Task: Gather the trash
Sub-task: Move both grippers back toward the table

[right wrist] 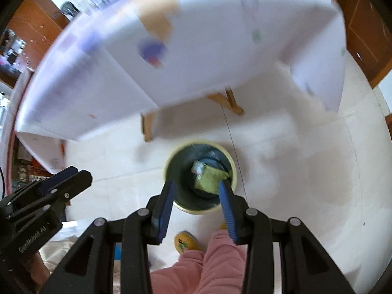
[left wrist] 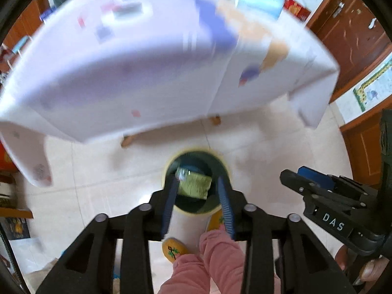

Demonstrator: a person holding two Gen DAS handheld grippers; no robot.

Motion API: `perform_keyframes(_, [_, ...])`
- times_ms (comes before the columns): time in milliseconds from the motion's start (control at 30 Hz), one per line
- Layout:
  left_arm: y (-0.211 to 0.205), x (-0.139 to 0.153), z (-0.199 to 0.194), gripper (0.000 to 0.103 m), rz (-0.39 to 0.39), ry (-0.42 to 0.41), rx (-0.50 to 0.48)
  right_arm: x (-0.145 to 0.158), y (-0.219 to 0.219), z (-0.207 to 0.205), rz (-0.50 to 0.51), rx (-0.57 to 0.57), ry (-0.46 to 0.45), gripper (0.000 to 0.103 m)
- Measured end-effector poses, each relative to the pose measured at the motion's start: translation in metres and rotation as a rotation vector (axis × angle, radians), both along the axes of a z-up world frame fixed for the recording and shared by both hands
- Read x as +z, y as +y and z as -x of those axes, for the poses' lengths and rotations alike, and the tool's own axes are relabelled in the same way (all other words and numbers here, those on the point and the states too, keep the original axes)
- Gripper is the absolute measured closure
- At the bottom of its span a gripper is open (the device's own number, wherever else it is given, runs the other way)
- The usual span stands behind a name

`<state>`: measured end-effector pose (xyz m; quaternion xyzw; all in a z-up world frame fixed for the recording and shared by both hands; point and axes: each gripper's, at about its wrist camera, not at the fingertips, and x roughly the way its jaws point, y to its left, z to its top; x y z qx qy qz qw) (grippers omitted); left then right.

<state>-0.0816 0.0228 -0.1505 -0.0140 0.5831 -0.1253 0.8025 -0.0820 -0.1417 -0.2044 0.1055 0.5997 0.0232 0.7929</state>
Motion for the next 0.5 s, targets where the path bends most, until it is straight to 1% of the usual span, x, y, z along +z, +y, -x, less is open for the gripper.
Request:
perform_keyframes(67, [0.005,0.037,0.000,0.062,0.007,-0.051,0.009,0.028,0.005,-0.001,-0.005,0.010,-0.037,0.065])
perform_keyframes(167, [0.017,0.075,-0.003,0.062,0.007,-0.103,0.021,0.070,0.013,-0.001,-0.005,0.024,-0.098,0.065])
perform_keyframes(200, [0.021,0.092,-0.004,0.061,0.010,-0.126,0.028,0.079,0.015,-0.002,-0.004,0.026,-0.112,0.065])
perform_keyframes(300, [0.028,0.122,-0.008,0.059,0.008,-0.170,0.034,0.110,0.020,-0.001,-0.003,0.026,-0.161,0.065])
perform_keyframes(400, [0.031,0.153,-0.010,0.057,0.006,-0.225,0.039,0.134,0.020,0.000,0.002,0.021,-0.209,0.065])
perform_keyframes(500, [0.039,0.166,-0.010,0.056,0.011,-0.261,0.038,0.157,0.021,0.001,0.008,0.016,-0.251,0.065])
